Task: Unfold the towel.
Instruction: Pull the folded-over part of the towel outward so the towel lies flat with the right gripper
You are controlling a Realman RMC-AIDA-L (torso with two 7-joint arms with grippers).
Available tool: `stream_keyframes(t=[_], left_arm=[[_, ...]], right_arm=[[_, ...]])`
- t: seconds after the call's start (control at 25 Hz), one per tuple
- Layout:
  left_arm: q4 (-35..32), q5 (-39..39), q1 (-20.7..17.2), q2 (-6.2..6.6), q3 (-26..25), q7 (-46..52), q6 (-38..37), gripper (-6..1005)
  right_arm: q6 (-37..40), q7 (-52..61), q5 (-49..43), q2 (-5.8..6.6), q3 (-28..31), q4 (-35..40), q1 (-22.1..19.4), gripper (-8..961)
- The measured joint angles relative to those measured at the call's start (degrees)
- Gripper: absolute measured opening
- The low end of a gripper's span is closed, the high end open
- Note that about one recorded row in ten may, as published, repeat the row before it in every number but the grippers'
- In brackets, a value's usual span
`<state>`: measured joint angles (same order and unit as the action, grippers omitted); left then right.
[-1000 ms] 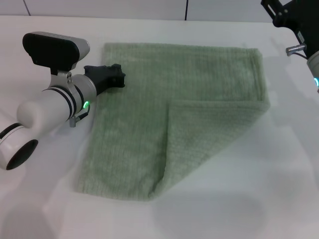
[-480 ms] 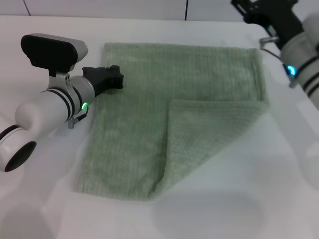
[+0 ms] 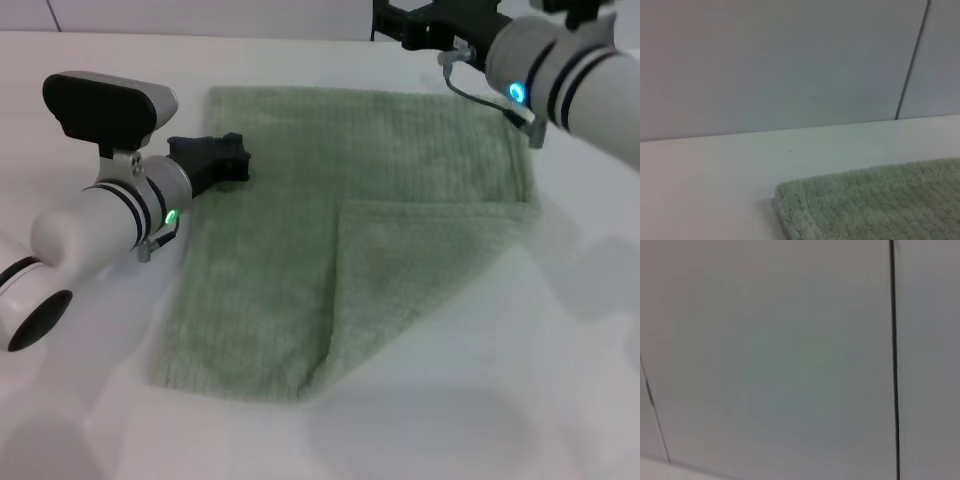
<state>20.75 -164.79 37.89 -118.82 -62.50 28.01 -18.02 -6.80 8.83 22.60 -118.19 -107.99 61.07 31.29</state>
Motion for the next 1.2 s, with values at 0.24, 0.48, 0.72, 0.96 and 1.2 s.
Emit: stream_keyframes(t=[0.24,0.48,0.72,0.96,1.2], left_arm=[[0.13,0.0,-0.05,0.0,0.23,0.03,-0.21,-2],[0.21,0.0,0.01,0.0,0.61,0.01,-0.32,-2],[0.24,0.0,0.11,0.0,0.71,0.01,-0.39,-2],[0.69,0.0,0.13,0.07,0.71,0.02,-0.39,-1],[0.7,0.0,0.32,0.08,0.71,0.0,-0.44,-1]], right_arm=[[-22.74,-8.53,3.3,-0.61,6.5,9.26,2.48,785],[-40.87,-27.42,20.6,-0.62,18.28,6.96,8.21,786],[-53.38,-37.64,24.5,-0.64,24.79,1.62,13.54,786],[-59.65,-43.83,24.64,-0.59,26.13,-8.01,19.62,786],[-59.81,-49.8,24.66,-0.67,26.62,-17.31,24.31,785]])
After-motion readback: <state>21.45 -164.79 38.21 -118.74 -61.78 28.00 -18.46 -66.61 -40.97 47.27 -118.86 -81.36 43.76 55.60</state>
